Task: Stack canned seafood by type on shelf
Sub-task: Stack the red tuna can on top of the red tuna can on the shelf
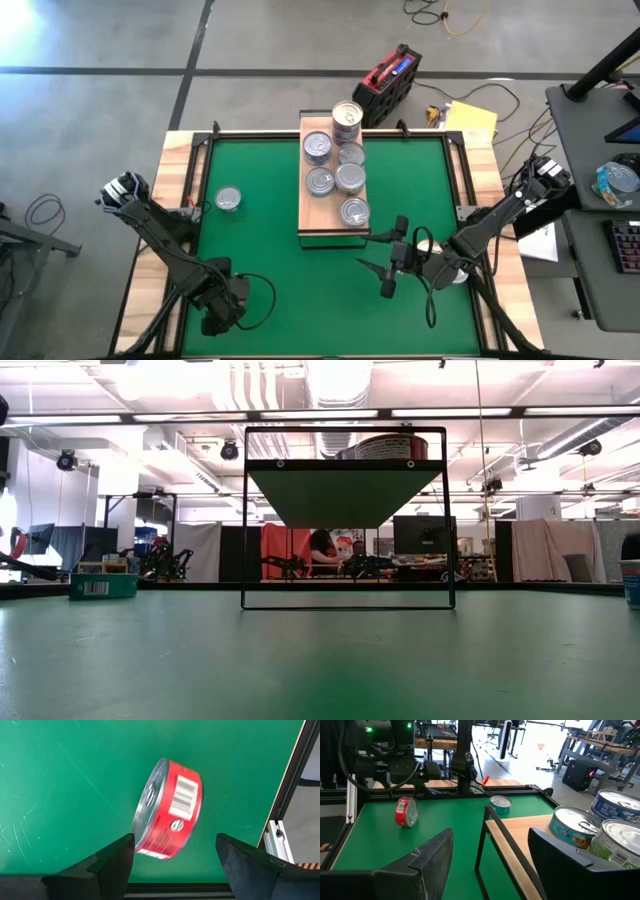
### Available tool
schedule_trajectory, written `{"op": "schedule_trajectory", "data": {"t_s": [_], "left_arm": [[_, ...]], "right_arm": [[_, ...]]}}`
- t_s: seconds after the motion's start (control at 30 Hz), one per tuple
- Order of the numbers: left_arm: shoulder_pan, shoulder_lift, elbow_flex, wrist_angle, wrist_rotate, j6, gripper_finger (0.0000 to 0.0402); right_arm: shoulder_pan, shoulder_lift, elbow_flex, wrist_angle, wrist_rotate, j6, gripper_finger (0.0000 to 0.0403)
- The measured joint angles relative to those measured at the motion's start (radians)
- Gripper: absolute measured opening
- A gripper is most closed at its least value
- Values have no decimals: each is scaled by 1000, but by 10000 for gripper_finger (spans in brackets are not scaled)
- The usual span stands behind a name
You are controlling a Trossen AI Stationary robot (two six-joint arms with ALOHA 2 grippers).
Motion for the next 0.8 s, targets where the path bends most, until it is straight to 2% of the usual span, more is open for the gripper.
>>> {"op": "schedule_trajectory", "data": {"t_s": [0.47, 0.67, 0.8], "left_arm": [[-1, 0, 0, 21, -80, 96, 265], [-3, 4, 0, 122, -103, 168, 262], [-3, 38, 0, 120, -109, 190, 255]], "right_arm": [[0, 0, 0, -7, 0, 11, 244], [0, 0, 0, -14, -1, 22, 251], [0, 0, 0, -25, -1, 30, 248]]}}
